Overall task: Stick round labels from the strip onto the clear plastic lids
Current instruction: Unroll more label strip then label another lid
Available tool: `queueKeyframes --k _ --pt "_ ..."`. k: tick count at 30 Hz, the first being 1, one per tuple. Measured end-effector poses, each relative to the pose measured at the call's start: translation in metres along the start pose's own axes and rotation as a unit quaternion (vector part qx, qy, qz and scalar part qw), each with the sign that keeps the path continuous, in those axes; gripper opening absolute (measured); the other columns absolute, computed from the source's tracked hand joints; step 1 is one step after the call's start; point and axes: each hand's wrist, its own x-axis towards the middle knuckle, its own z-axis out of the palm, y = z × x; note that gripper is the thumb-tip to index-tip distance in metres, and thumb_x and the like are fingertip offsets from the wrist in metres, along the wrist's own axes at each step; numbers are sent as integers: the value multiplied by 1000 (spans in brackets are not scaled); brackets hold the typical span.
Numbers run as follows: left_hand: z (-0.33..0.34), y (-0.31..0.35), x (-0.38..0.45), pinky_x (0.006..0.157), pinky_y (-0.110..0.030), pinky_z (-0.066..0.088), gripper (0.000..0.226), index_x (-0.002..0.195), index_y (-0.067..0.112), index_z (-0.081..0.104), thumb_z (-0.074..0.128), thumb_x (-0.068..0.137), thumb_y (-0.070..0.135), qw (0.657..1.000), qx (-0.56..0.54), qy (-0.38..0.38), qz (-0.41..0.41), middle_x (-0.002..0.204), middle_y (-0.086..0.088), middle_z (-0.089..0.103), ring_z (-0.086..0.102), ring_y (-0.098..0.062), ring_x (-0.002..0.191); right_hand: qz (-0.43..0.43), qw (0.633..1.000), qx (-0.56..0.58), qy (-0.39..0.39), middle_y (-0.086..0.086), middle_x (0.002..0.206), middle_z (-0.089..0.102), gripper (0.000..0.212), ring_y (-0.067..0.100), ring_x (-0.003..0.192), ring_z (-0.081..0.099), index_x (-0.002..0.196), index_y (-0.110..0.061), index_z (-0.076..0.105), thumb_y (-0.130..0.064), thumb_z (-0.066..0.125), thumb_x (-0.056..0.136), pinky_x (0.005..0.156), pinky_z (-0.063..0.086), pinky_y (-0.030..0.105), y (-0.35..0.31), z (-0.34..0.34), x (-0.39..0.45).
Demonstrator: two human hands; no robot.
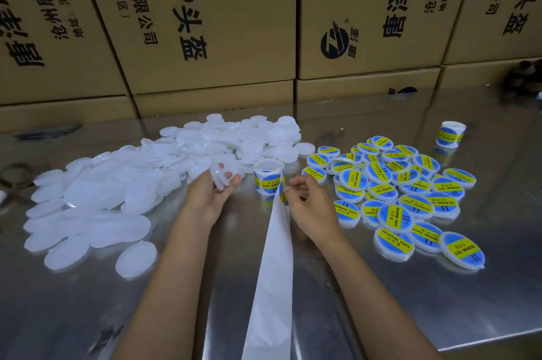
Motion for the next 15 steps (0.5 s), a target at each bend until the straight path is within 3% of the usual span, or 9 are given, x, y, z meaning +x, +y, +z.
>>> queueKeyframes --k 2,4,7,9,13,15 --pt "-3 3 1 95 -52 49 30 115 -5 55 46 107 23 998 -34 -18 -42 119 -24 51 52 -35 117 1 1000 1 3 -22 90 61 8 -5 87 58 96 -28 56 -24 61 91 80 48 24 0 0 0" --pt "-3 8 3 91 -51 54 39 114 -4 55 49 105 33 998 -20 -32 -50 111 -20 52 54 -33 108 1 1000 3 3 -21 90 60 8 -6 87 58 96 -27 57 -24 61 91 78 46 23 0 0 0" --pt "-3 10 1 73 -41 62 29 122 0 53 58 101 20 997 74 -25 -6 111 -16 53 58 -26 102 5 1000 3 4 -21 90 61 7 -7 86 58 97 -27 58 -25 61 92 77 47 22 1 0 0" --pt "-5 10 0 70 -35 60 29 127 3 53 59 101 14 988 152 -19 24 117 -15 59 64 -24 97 5 1000 2 6 -21 89 61 7 -6 86 58 97 -27 59 -25 61 92 78 48 23 1 0 1" --pt "-7 15 -3 97 -44 54 28 116 19 64 67 96 38 961 267 7 69 123 -6 69 64 -19 115 -1 1000 -1 7 -20 89 62 7 -4 86 59 98 -24 60 -23 61 92 80 50 25 2 -1 0" --pt "-11 18 -5 101 -41 52 39 116 23 67 79 84 42 948 297 37 112 122 0 70 64 -15 115 -1 1000 -1 6 -20 89 62 7 -3 87 59 98 -25 59 -23 61 92 78 49 23 2 -1 0"
